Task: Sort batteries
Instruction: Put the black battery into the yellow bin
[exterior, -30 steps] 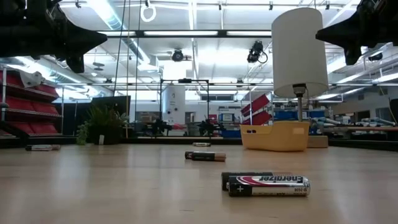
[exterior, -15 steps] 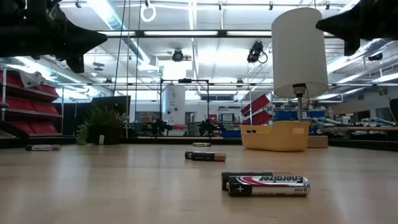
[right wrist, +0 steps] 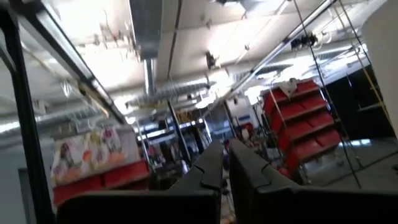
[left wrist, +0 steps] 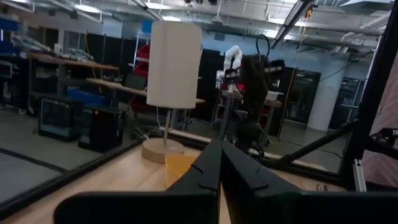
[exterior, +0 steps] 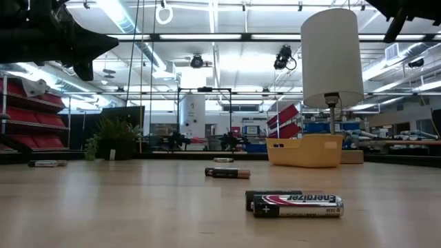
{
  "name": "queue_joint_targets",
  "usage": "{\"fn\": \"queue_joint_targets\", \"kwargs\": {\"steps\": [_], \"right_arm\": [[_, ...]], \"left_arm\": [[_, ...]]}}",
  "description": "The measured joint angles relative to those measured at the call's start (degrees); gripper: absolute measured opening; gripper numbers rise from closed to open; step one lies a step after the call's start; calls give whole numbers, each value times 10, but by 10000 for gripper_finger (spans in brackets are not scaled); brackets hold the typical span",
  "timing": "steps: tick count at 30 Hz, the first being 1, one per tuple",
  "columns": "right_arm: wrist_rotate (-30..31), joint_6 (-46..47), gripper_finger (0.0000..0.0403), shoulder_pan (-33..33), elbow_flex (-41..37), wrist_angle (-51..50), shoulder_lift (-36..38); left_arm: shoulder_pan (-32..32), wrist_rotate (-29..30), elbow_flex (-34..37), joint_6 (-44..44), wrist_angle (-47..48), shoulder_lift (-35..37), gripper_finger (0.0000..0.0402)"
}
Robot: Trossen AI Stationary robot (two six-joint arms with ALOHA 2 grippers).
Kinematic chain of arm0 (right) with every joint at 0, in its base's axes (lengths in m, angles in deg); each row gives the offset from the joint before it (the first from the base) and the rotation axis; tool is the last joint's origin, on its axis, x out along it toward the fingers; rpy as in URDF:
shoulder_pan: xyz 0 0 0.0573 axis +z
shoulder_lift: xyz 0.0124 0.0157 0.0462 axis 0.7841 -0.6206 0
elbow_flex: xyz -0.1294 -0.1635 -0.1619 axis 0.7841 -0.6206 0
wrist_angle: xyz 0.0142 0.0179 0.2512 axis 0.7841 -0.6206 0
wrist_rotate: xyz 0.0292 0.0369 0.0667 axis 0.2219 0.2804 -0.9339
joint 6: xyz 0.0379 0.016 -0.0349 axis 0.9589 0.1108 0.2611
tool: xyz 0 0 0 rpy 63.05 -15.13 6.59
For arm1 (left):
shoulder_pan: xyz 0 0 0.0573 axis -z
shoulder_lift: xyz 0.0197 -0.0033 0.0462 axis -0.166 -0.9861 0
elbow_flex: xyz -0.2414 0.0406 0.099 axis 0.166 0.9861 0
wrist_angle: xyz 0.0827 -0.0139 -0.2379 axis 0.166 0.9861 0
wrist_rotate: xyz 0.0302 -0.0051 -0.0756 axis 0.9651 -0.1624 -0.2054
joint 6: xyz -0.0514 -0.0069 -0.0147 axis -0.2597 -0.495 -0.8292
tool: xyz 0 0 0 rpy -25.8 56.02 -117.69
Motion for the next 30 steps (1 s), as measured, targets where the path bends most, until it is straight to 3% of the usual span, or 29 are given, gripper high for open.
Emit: {"fn": "queue_joint_targets", "kwargs": {"steps": [4,8,13,17,22,30], "right_arm": [[0,-28,16,-2,0,-7,-9],[-3,-10,16,-3,0,-83,-37],[-5,83,16,-3,-1,-170,-108],[-5,156,16,-3,-15,-167,-178],[-5,171,16,-2,-37,-81,-279],[-20,108,16,4,-34,174,-486]], "left_arm": [[0,-29,0,-7,31,0,17],[0,-33,0,5,38,0,17],[0,-6,0,27,30,0,17],[0,49,0,78,27,0,17],[0,131,0,132,15,-12,17],[0,139,0,167,-61,-100,17]]}}
